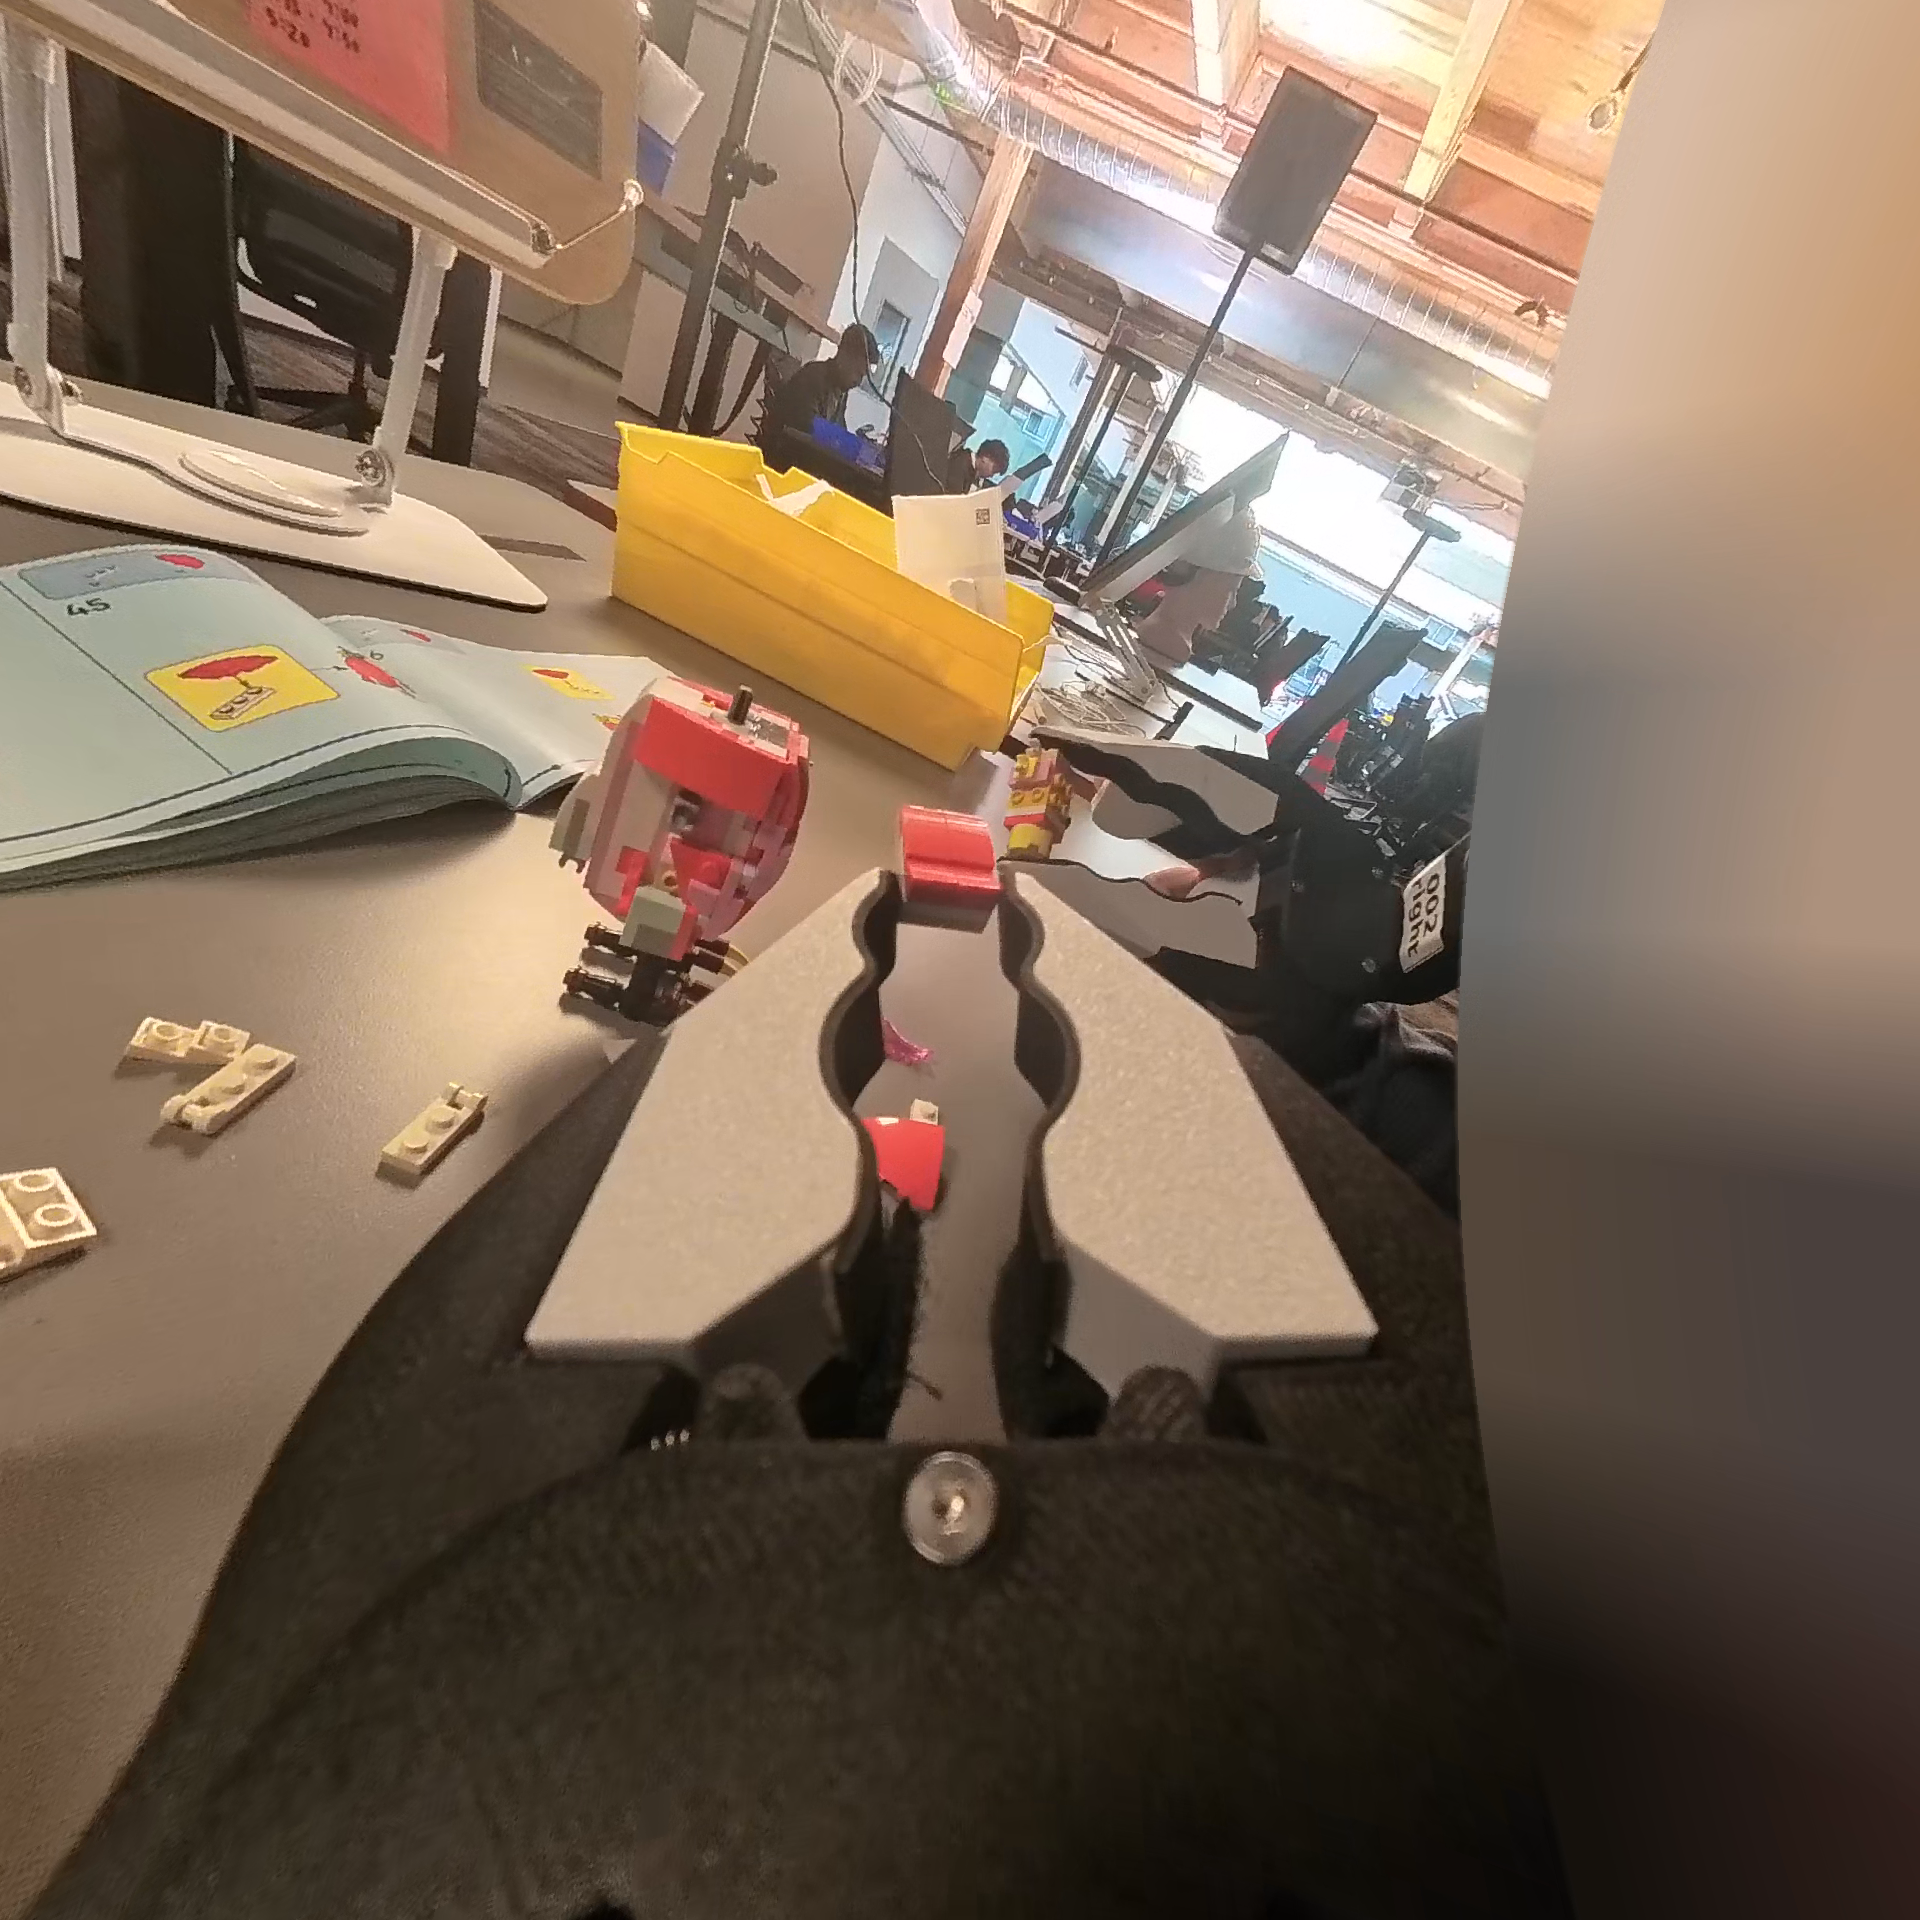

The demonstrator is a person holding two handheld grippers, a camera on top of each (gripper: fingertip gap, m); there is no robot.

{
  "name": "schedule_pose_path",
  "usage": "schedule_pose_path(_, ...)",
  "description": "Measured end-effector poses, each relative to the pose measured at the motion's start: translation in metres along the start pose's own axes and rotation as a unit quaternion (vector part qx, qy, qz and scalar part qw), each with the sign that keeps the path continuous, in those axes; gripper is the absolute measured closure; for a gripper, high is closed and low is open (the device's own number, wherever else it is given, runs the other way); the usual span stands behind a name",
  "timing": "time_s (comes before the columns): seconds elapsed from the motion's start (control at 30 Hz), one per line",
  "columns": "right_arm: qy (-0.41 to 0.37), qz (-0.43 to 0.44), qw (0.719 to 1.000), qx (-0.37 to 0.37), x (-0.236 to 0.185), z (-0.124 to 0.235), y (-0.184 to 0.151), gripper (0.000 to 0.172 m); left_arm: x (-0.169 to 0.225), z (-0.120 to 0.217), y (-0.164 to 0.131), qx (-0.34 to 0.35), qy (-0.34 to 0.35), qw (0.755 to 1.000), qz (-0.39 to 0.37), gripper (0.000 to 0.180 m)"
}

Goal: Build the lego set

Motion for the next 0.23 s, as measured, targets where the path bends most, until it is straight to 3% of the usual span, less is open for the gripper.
schedule_pose_path(0.13, -0.001, -0.002, 1.0, 0.0, 0.0, 0.0, 0.0, 0.123, 0.001, 0.001, 0.001, 0.007, -0.011, 1.0, 0.006, 0.163)
schedule_pose_path(0.23, -0.002, -0.005, 1.0, 0.002, 0.001, 0.0, 0.0, 0.123, 0.012, 0.005, 0.011, 0.056, -0.108, 0.99, 0.07, 0.164)
Point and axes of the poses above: each gripper's, where its closed fingertips meet, z back along the fingers, y out of its top, x = y × z across the jaws, the point moved 4 cm from there along z, back along the fingers, and after that the axes turned 3 degrees about y, right-handed, at the moved point
